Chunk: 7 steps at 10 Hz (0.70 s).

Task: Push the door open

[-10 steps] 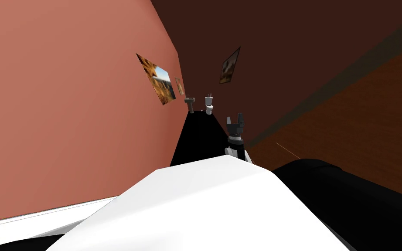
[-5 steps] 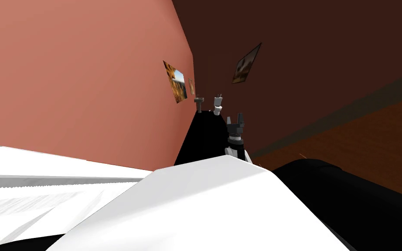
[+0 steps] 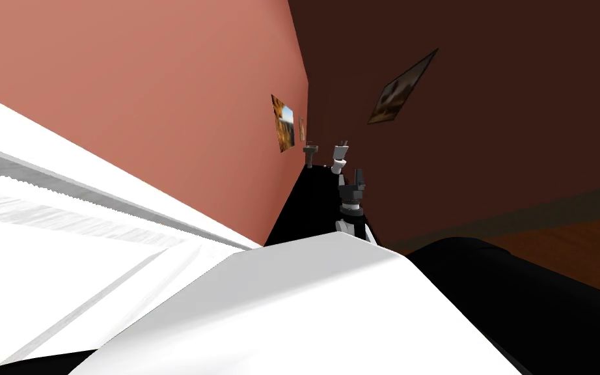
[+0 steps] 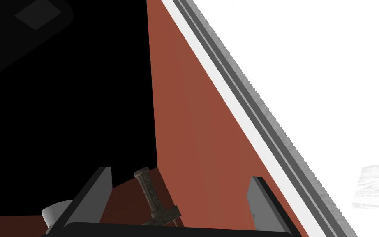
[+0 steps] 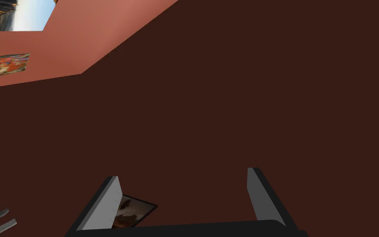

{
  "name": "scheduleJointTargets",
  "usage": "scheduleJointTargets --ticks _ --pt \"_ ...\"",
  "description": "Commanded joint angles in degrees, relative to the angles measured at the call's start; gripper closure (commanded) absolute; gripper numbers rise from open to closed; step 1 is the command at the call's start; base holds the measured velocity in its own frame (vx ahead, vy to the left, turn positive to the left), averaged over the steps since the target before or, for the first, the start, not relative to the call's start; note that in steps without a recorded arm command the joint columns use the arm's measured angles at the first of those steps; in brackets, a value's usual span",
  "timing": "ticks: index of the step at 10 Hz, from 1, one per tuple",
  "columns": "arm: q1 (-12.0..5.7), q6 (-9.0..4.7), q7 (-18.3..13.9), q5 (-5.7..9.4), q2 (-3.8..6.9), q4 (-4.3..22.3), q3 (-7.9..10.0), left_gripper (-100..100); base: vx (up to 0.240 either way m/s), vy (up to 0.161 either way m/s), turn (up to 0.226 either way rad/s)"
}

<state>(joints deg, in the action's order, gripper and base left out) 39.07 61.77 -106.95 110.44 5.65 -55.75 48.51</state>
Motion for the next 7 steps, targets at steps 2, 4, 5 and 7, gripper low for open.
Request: scheduleJointTargets --ticks 2,4,5,7 --pt "-0.42 1.65 -1.93 2.10 -0.39 1.07 0.89 -100 -0.062 0.107 0.301" --pt "-0.74 2.81 -3.23 3.62 -0.75 1.76 1.53 -100 -0.074 0.113 0.282" --pt "-0.90 3.38 -3.88 4.39 -0.94 2.10 1.85 -100 -0.046 0.104 0.256" --pt "-1.21 4.54 -5.18 5.91 -1.30 2.79 2.48 -100 -0.040 0.112 0.303"
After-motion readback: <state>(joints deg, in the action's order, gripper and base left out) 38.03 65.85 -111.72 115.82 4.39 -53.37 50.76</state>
